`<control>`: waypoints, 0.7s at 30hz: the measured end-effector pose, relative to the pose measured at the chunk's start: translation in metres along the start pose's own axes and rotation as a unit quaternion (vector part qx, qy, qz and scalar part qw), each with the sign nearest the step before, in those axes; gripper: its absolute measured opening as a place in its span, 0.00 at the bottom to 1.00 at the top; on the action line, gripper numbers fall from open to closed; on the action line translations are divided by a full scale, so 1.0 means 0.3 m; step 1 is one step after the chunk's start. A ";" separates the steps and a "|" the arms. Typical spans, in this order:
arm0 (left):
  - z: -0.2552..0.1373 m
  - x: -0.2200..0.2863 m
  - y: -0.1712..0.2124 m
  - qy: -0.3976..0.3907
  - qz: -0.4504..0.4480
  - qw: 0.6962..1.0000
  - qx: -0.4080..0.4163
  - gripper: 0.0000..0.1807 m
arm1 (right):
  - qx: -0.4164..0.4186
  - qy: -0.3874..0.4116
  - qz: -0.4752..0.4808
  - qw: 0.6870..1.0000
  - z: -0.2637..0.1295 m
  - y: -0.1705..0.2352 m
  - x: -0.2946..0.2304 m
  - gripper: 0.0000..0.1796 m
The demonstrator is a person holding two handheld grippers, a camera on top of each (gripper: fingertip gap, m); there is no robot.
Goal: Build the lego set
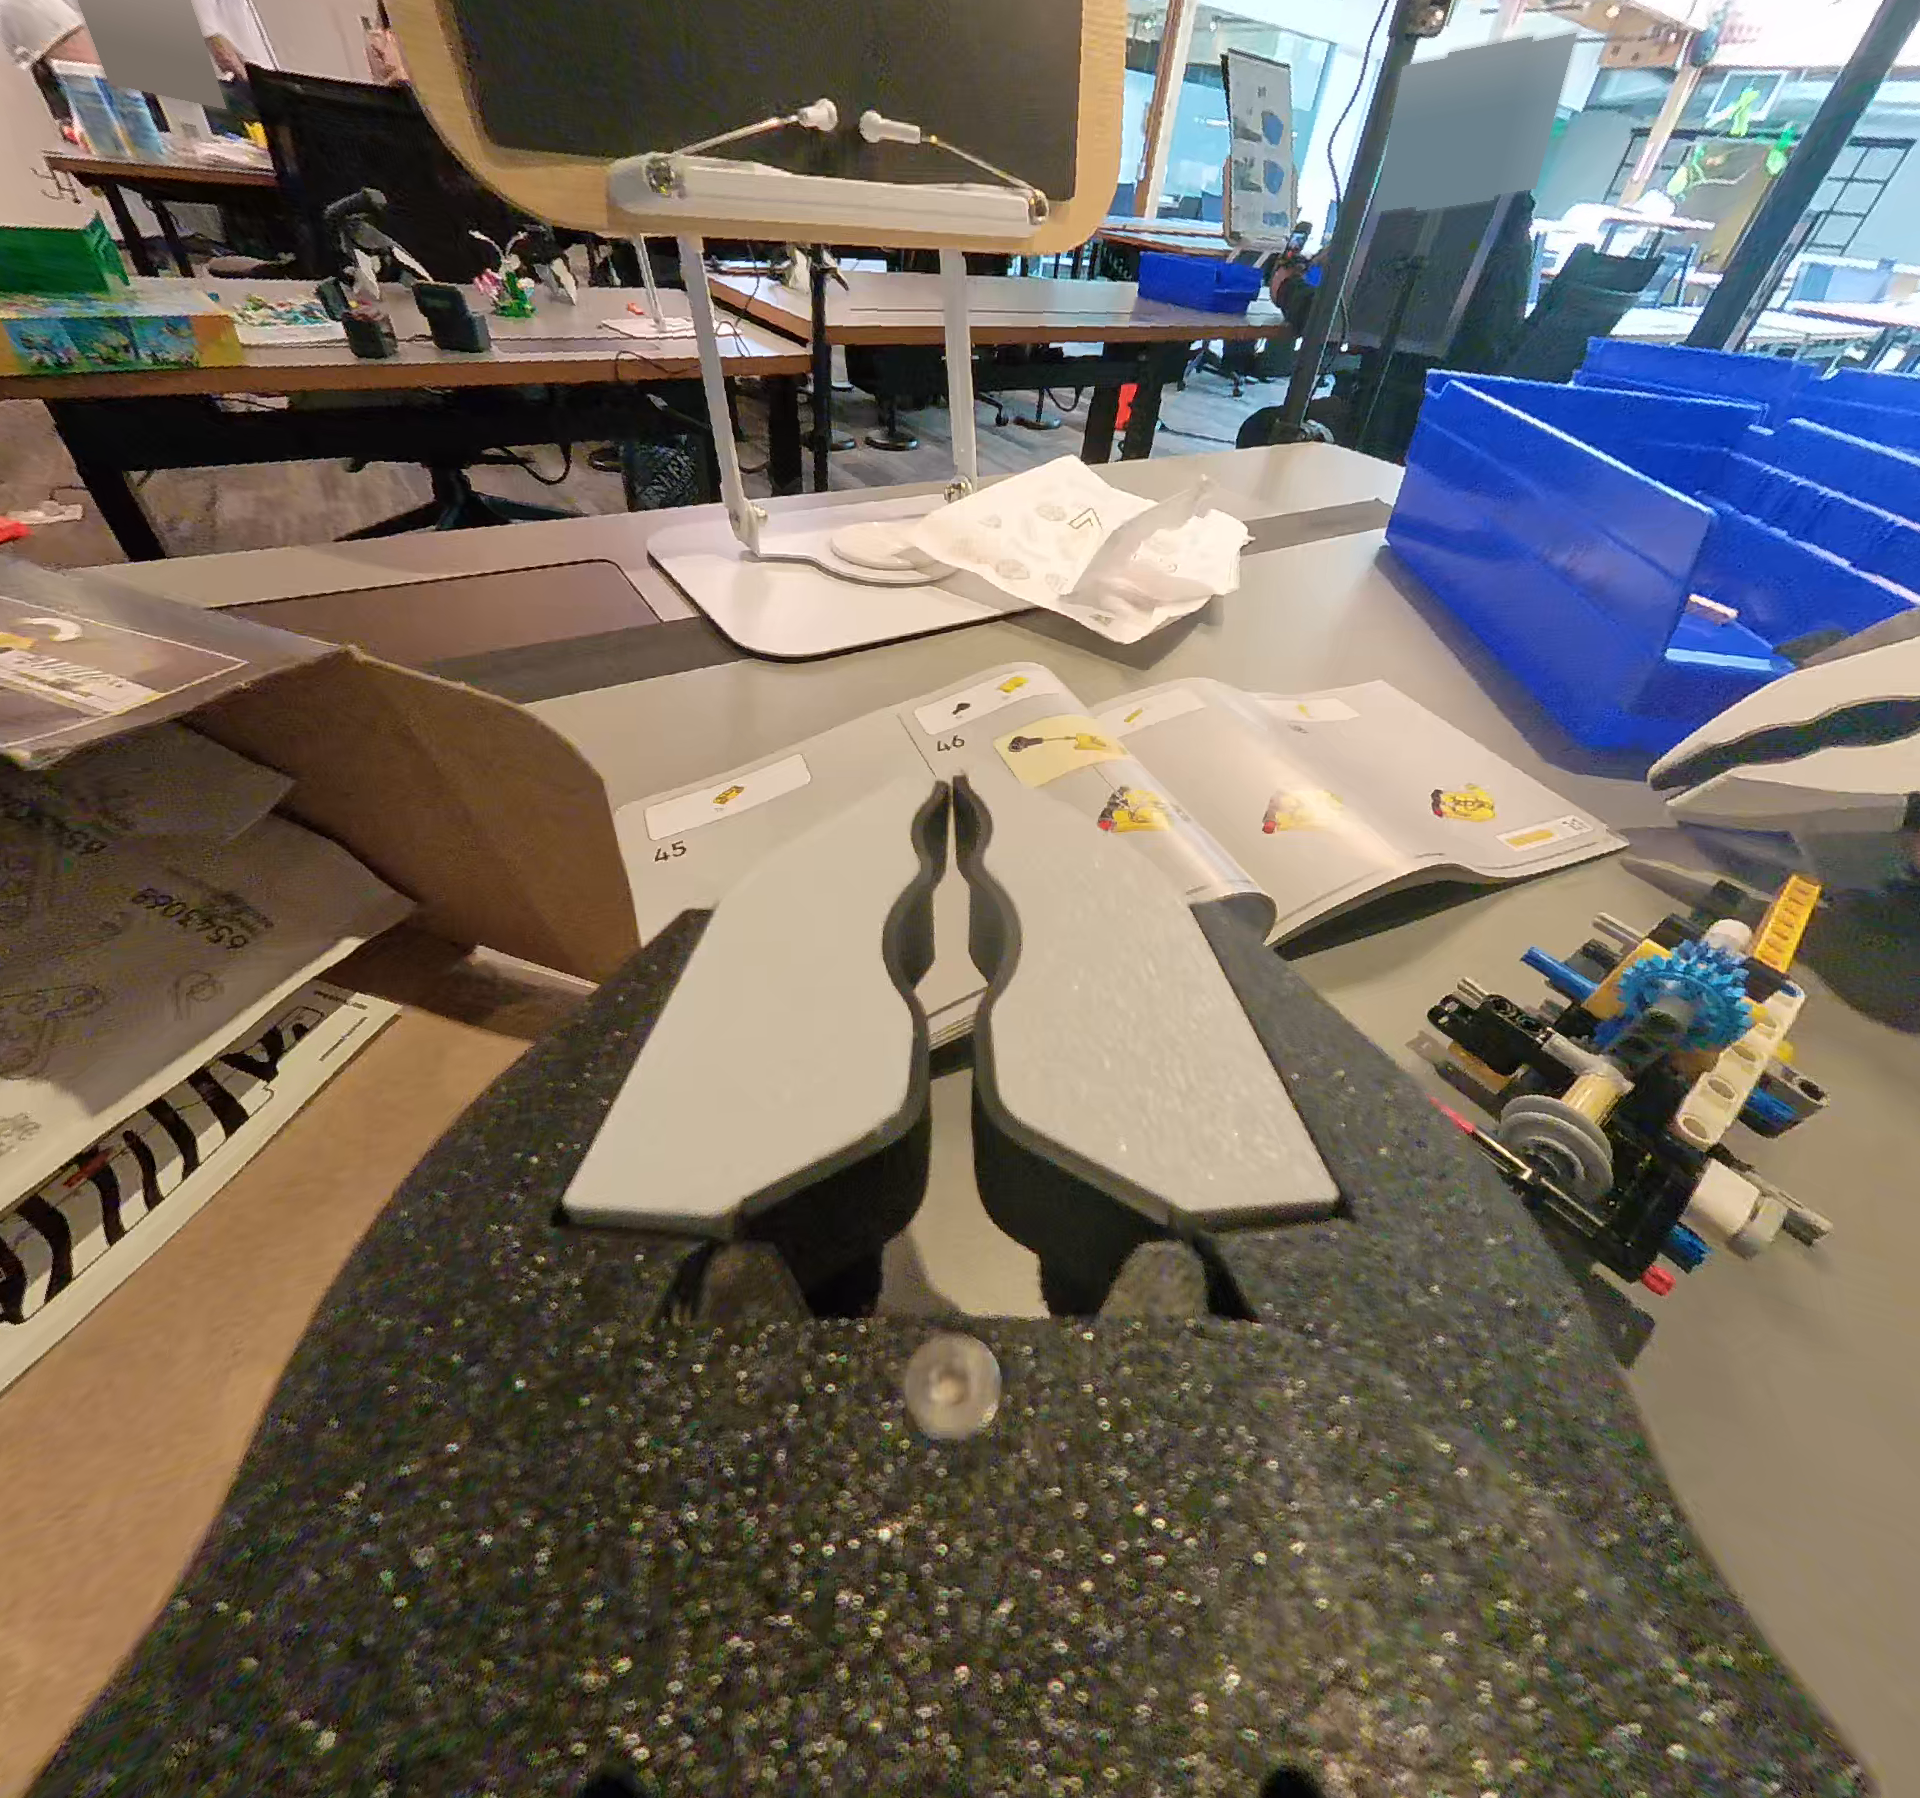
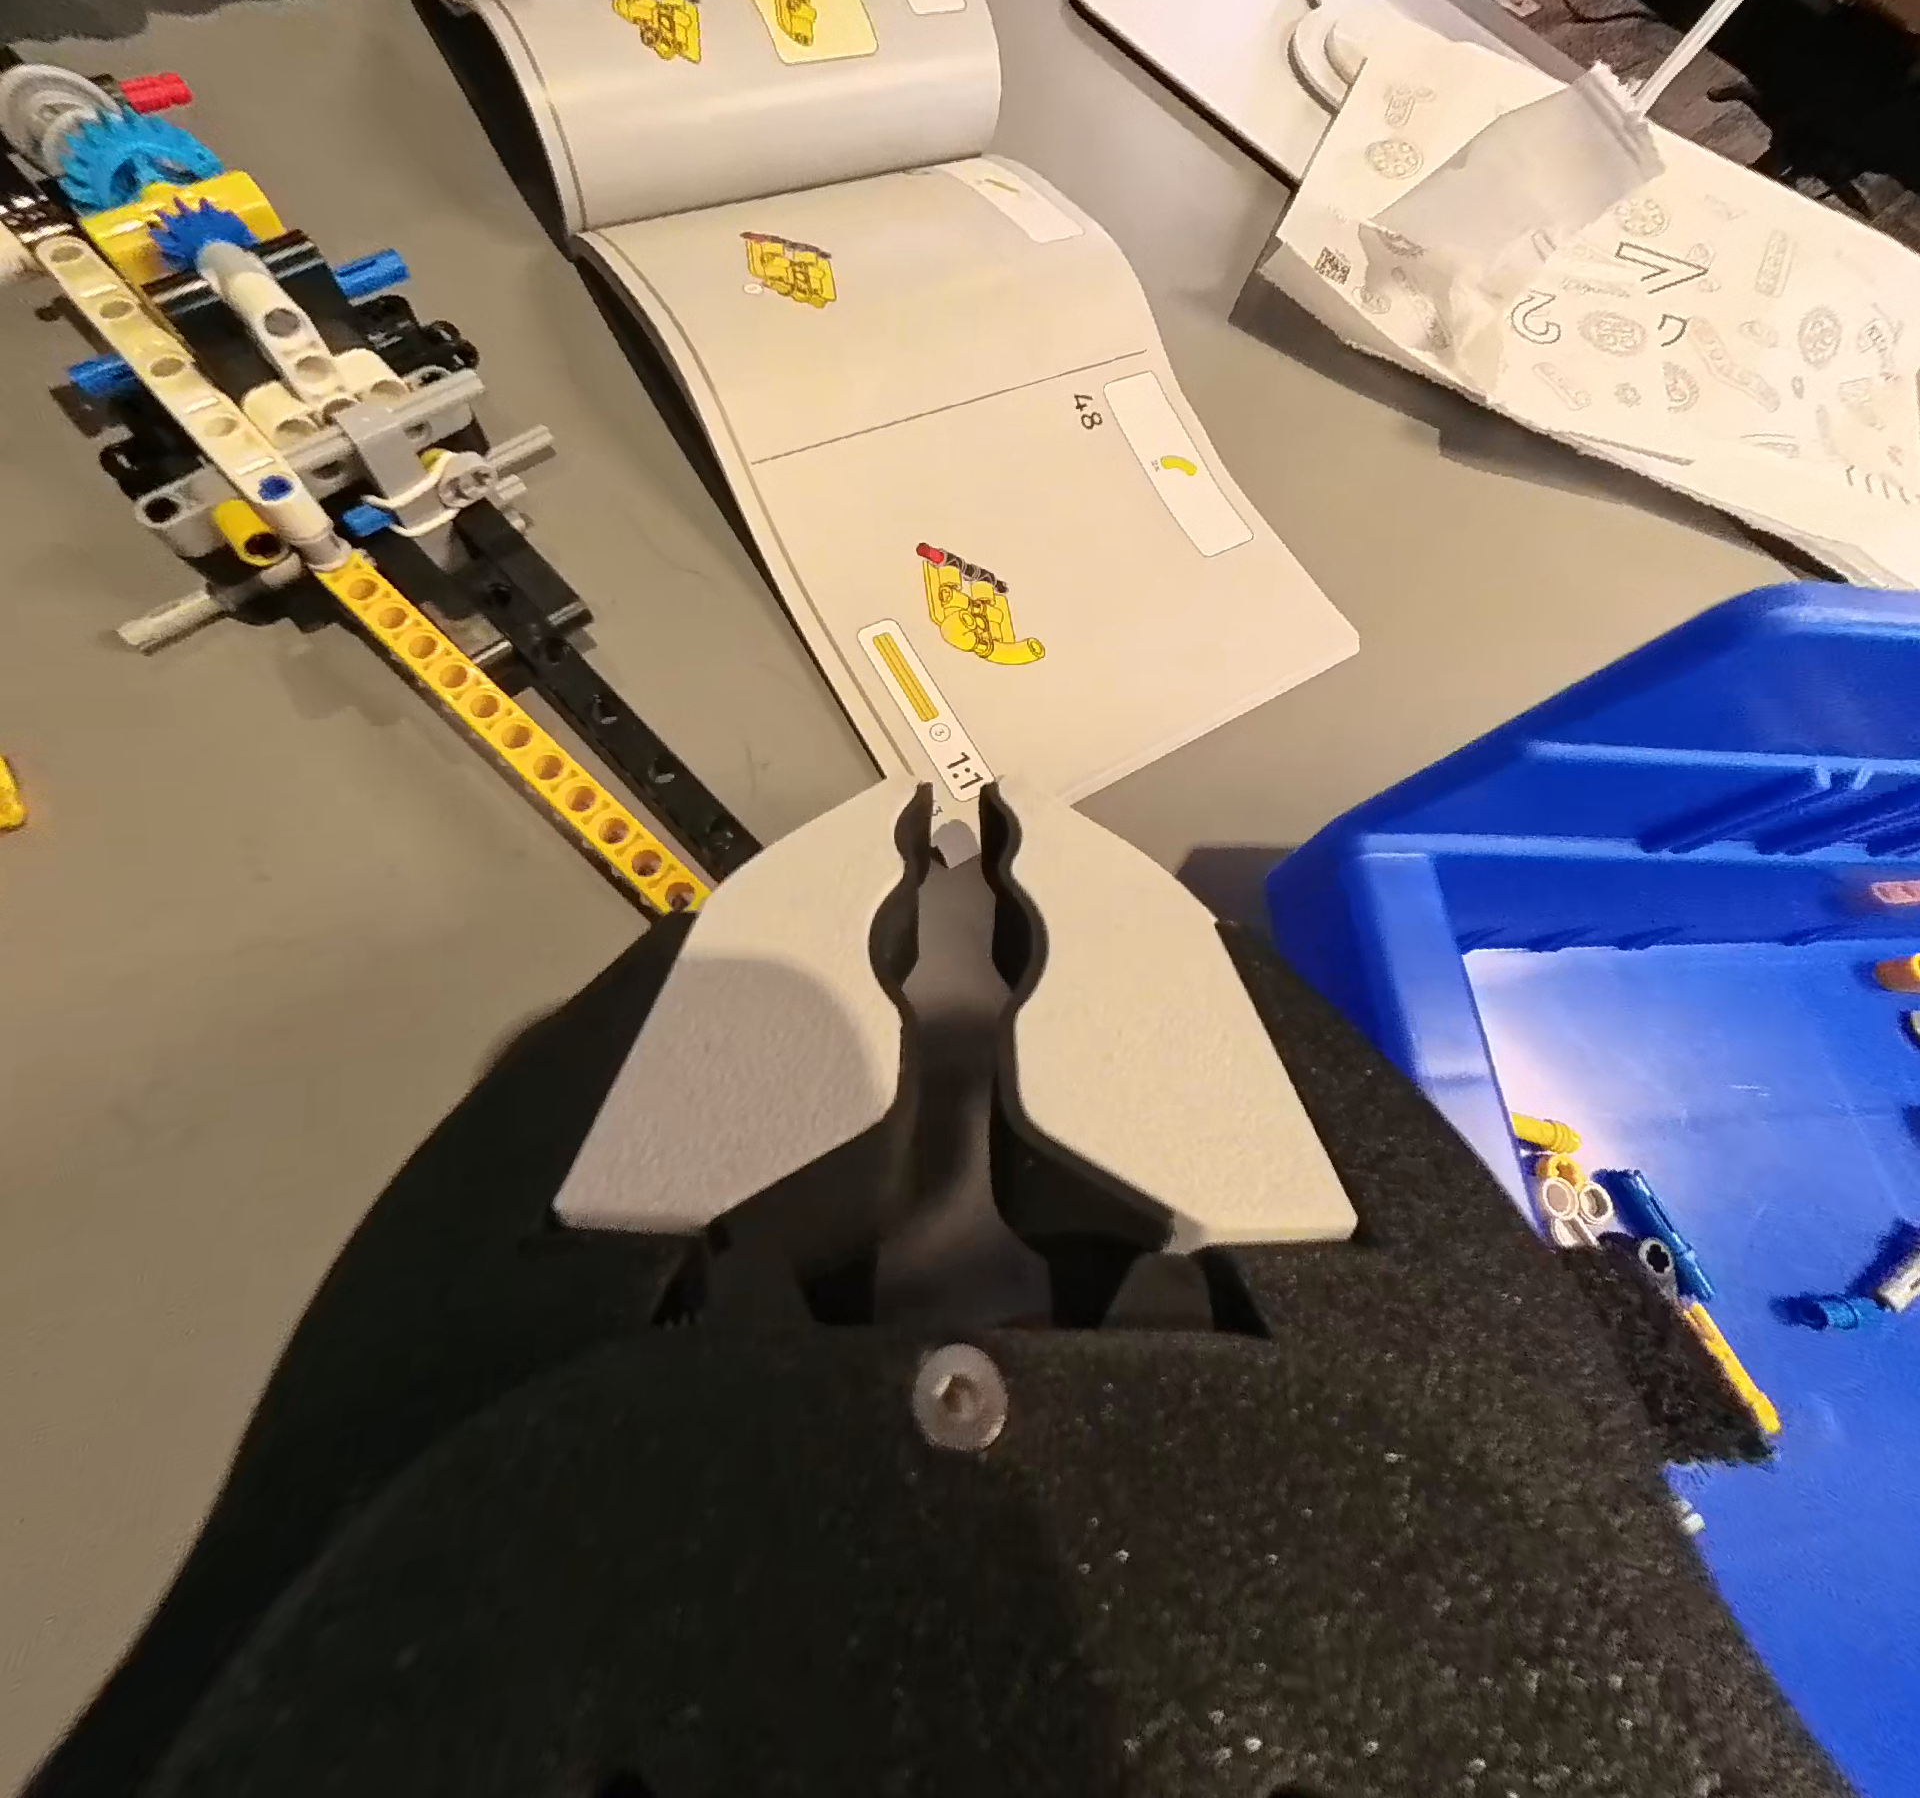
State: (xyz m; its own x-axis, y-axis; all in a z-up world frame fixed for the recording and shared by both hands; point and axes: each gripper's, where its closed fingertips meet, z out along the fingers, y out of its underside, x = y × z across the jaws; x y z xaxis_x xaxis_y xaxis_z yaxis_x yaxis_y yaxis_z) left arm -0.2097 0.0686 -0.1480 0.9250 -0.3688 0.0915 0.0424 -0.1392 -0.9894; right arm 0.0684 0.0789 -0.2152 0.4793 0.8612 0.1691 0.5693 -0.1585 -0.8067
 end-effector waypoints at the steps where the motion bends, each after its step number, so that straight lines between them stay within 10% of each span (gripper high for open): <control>1: 0.002 0.002 0.003 0.001 0.002 1.000 -0.003 0.00 | -0.001 -0.001 0.000 1.000 0.001 0.000 -0.001 0.05; 21: 0.006 -0.002 0.018 -0.011 0.013 1.000 -0.019 0.00 | -0.012 -0.002 0.004 1.000 0.006 0.011 0.001 0.05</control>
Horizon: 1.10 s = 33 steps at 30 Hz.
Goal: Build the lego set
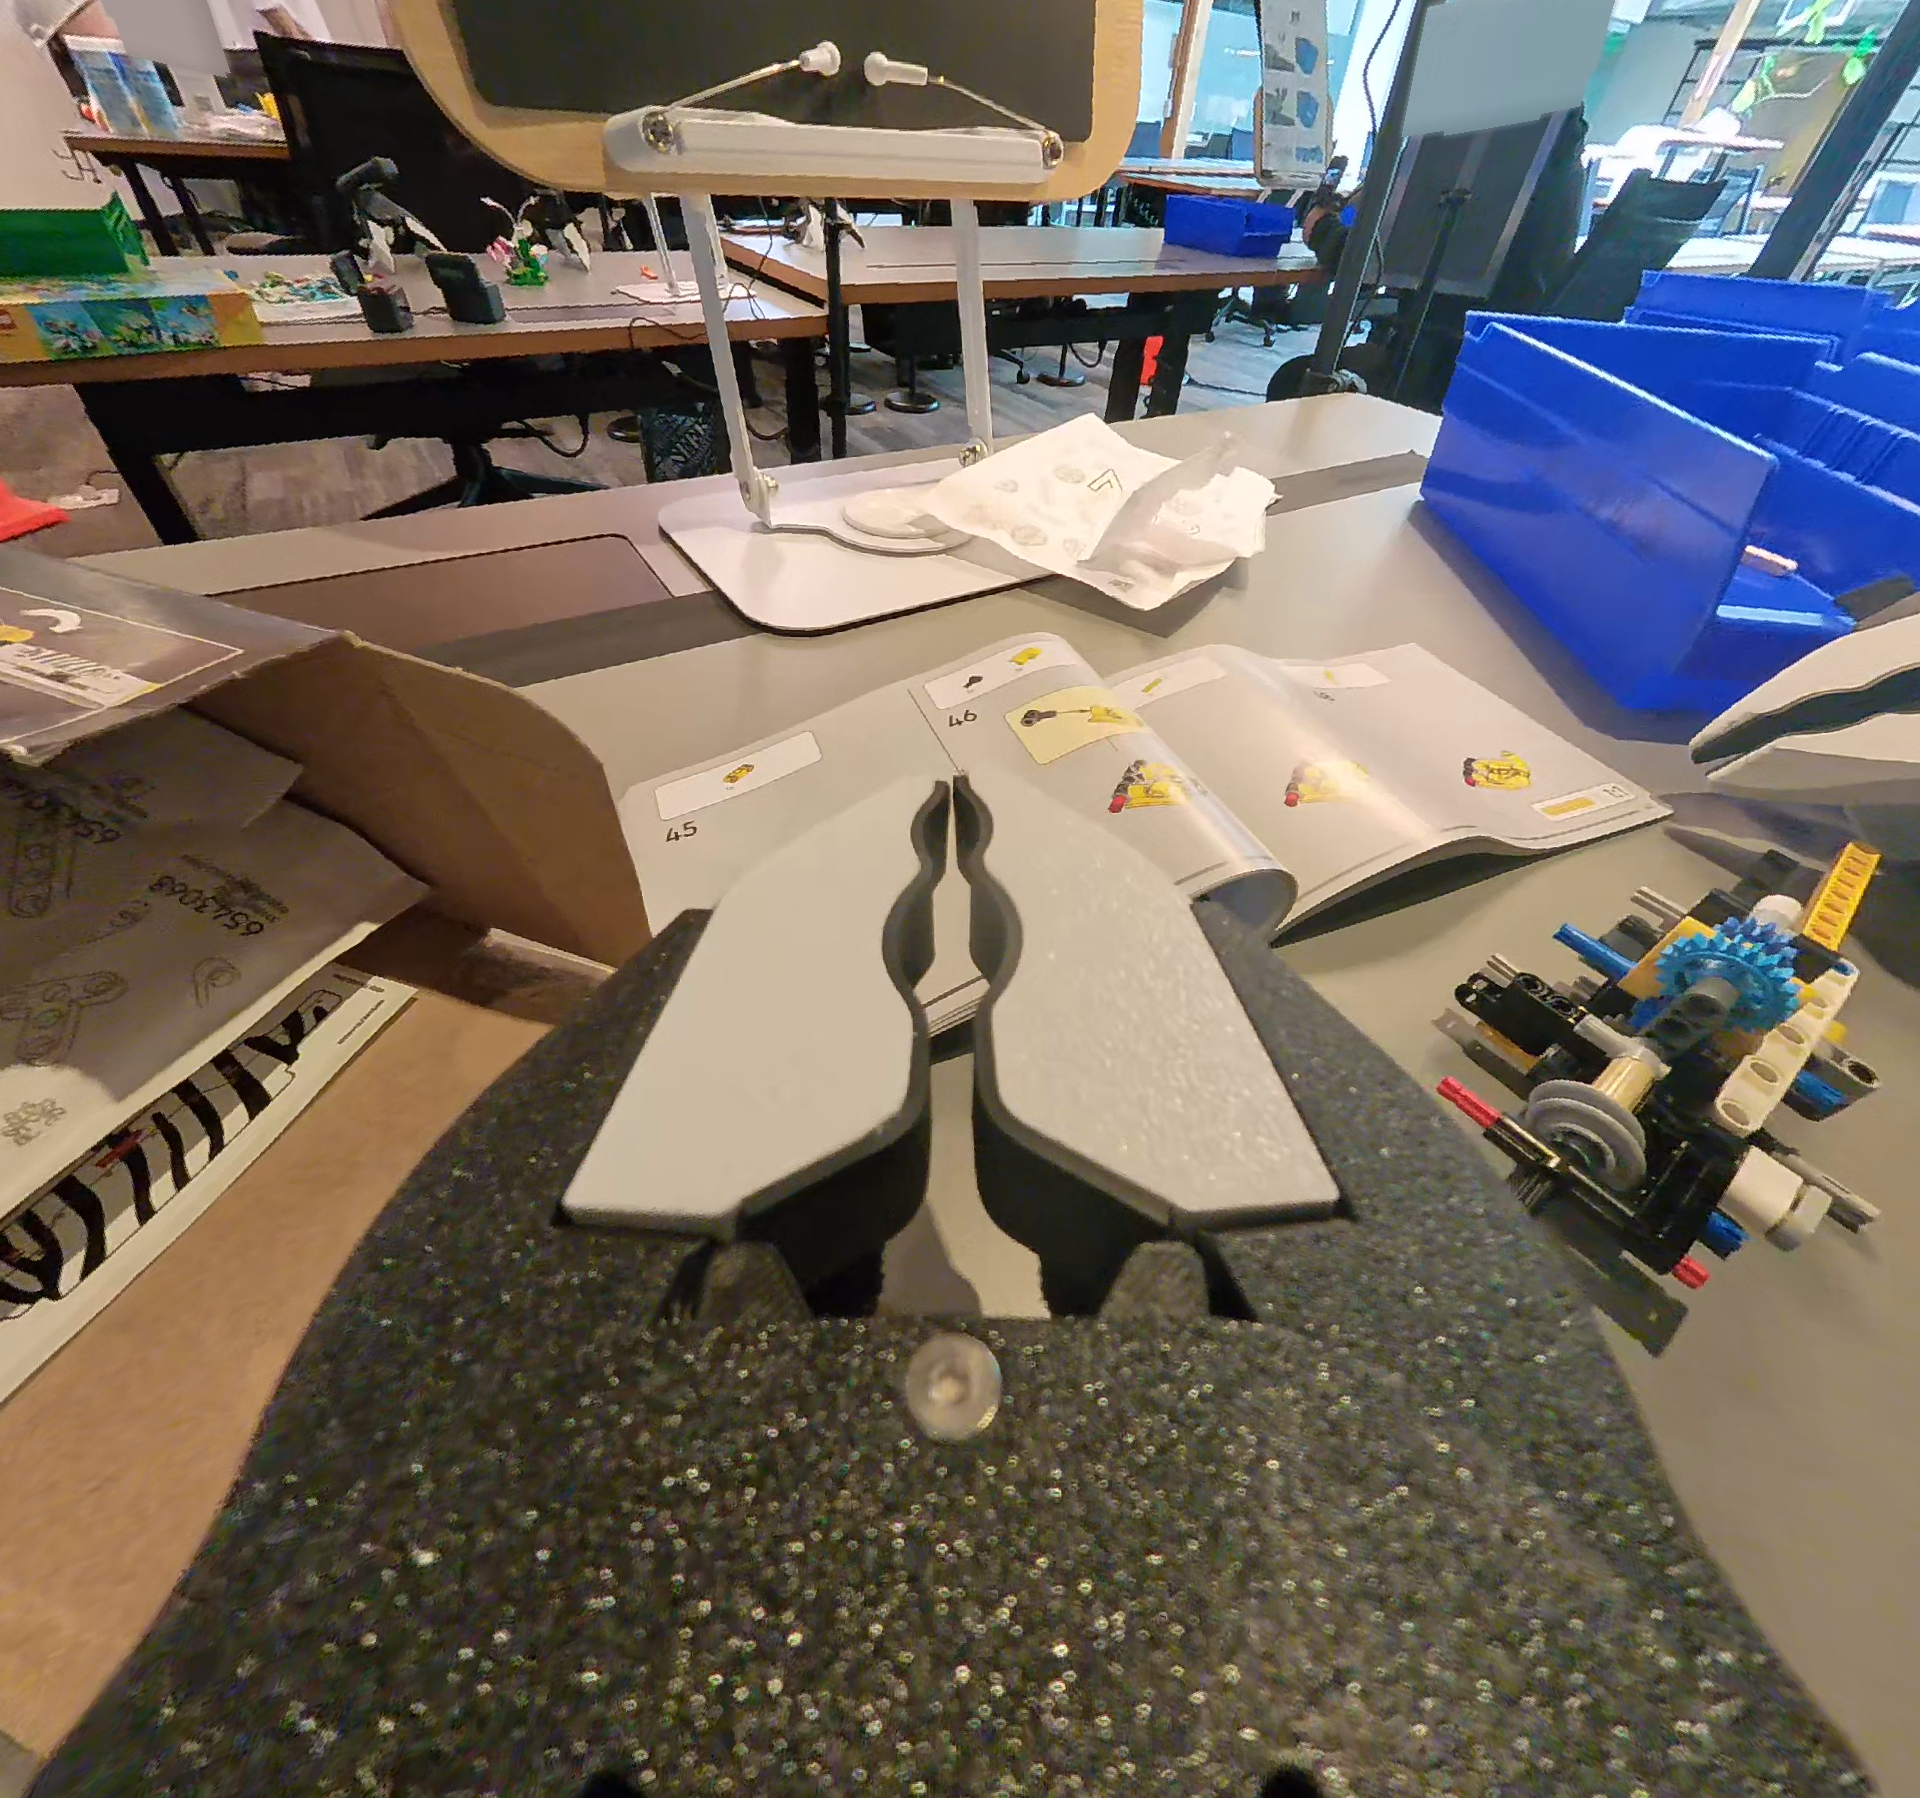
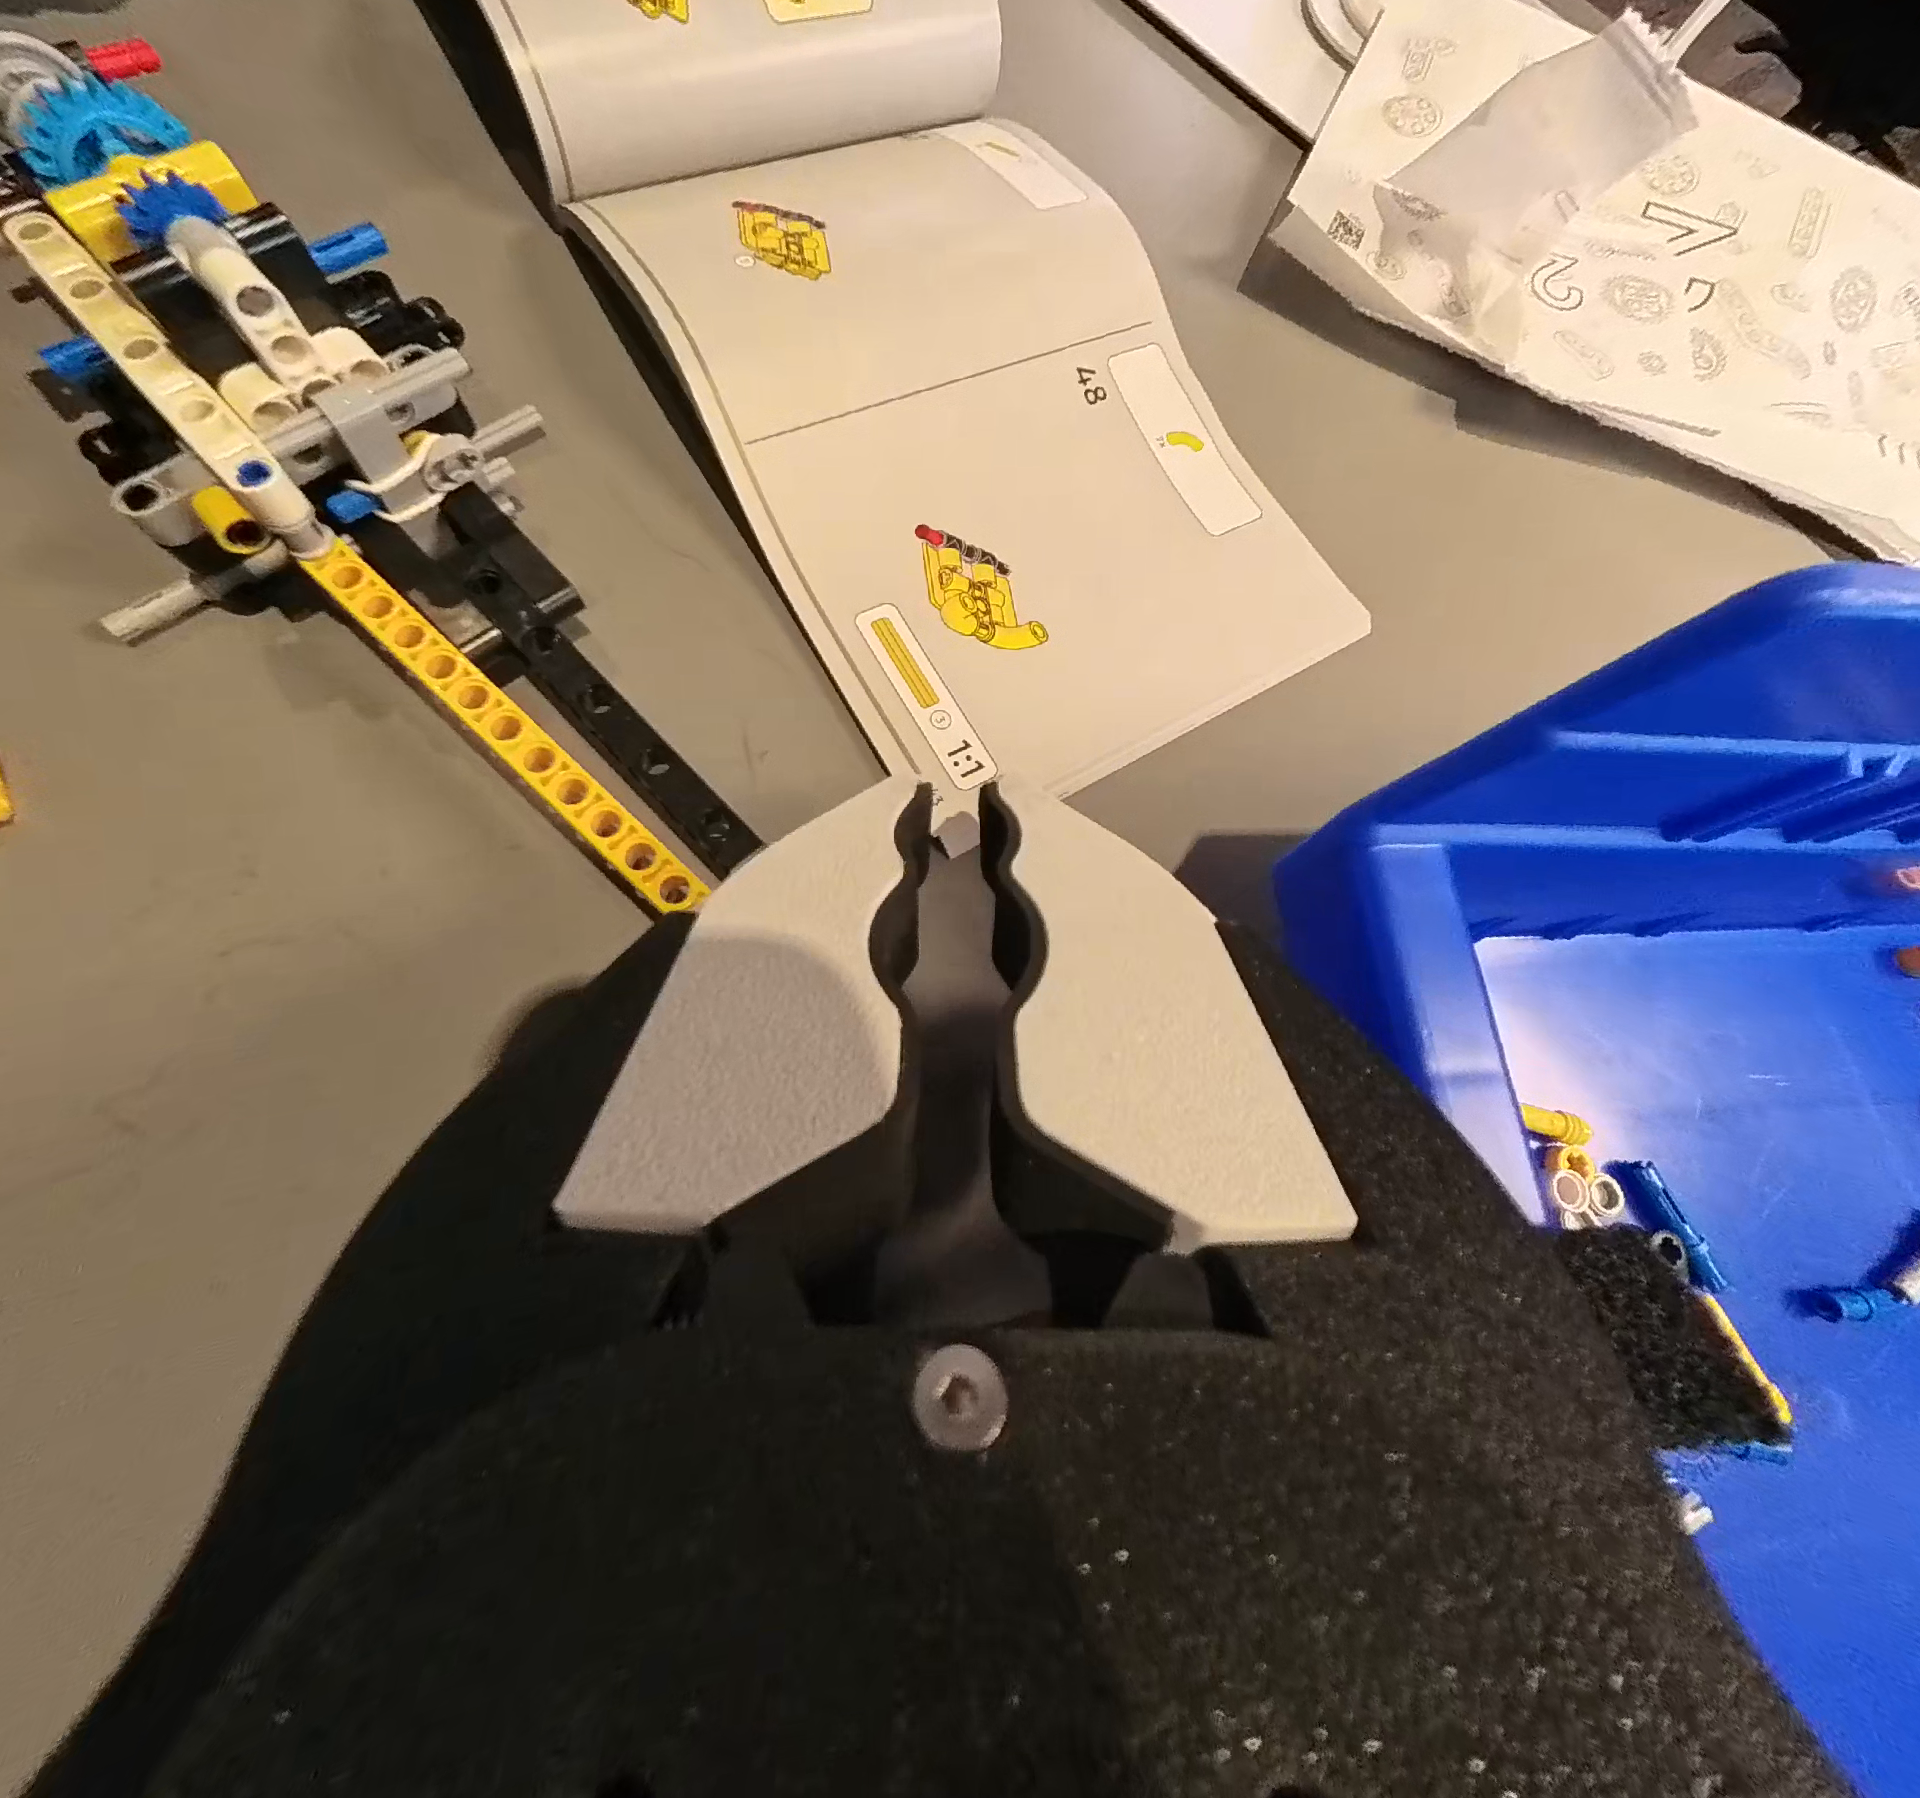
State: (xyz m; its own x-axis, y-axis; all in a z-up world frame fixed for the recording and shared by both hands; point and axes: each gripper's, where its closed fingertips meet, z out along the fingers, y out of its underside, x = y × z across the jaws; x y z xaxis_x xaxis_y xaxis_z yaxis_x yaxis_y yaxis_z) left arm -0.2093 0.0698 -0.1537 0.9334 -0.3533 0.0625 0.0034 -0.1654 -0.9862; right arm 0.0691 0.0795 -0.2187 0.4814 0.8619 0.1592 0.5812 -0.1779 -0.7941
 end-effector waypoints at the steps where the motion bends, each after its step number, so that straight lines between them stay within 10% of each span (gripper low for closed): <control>1: 0.000 -0.001 0.000 0.000 0.000 1.000 -0.001 0.00 | 0.000 0.000 0.001 1.000 0.000 0.000 0.001 0.05; 33: 0.006 -0.001 0.019 -0.005 0.014 1.000 -0.023 0.01 | -0.005 -0.007 0.002 1.000 0.001 0.006 -0.007 0.05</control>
State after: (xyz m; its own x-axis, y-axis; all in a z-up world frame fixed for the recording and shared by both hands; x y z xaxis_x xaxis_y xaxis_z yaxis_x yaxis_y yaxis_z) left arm -0.2091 0.0706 -0.1596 0.9361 -0.3501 0.0331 -0.0390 -0.1969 -0.9796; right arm 0.0690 0.0776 -0.2206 0.4740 0.8679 0.1486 0.5864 -0.1853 -0.7886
